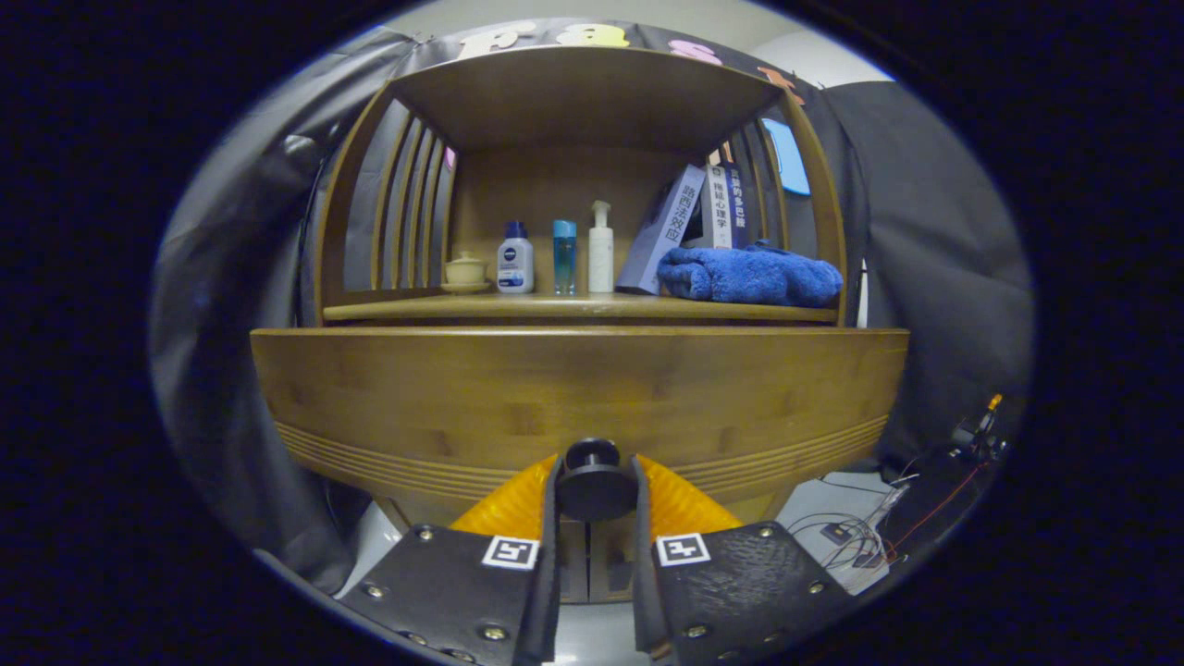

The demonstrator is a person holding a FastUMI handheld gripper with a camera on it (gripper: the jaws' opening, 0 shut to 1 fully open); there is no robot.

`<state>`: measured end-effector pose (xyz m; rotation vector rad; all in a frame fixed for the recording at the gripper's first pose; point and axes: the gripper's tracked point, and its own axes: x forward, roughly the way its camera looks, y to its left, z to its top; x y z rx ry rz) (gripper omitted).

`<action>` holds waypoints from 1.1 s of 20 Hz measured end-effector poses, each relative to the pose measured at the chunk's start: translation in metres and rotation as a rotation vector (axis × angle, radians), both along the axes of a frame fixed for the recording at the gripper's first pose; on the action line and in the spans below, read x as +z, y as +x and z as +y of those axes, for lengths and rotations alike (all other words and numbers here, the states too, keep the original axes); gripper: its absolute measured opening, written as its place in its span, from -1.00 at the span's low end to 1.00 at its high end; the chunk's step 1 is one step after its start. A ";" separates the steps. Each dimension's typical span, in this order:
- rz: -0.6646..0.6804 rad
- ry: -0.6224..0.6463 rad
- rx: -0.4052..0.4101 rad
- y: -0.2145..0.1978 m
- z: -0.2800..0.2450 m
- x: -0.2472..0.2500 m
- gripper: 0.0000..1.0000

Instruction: Pull open the drawer, take out the items inside it, and place them on the countertop above the cabinet.

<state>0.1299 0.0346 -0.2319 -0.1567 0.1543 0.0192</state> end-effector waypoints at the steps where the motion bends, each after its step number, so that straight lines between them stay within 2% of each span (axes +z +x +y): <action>1: 0.000 -0.003 0.002 -0.009 0.000 0.001 -0.36; 10: 0.030 -0.029 0.009 -0.080 -0.006 -0.005 -0.35; 16: 0.055 -0.024 0.008 -0.094 -0.007 -0.006 -0.36; 19: 0.123 -0.030 0.017 -0.095 -0.007 -0.008 -0.35; 20: 0.145 -0.024 0.014 -0.097 -0.008 -0.005 -0.19; 22: 0.165 0.031 0.026 -0.104 -0.001 0.009 0.28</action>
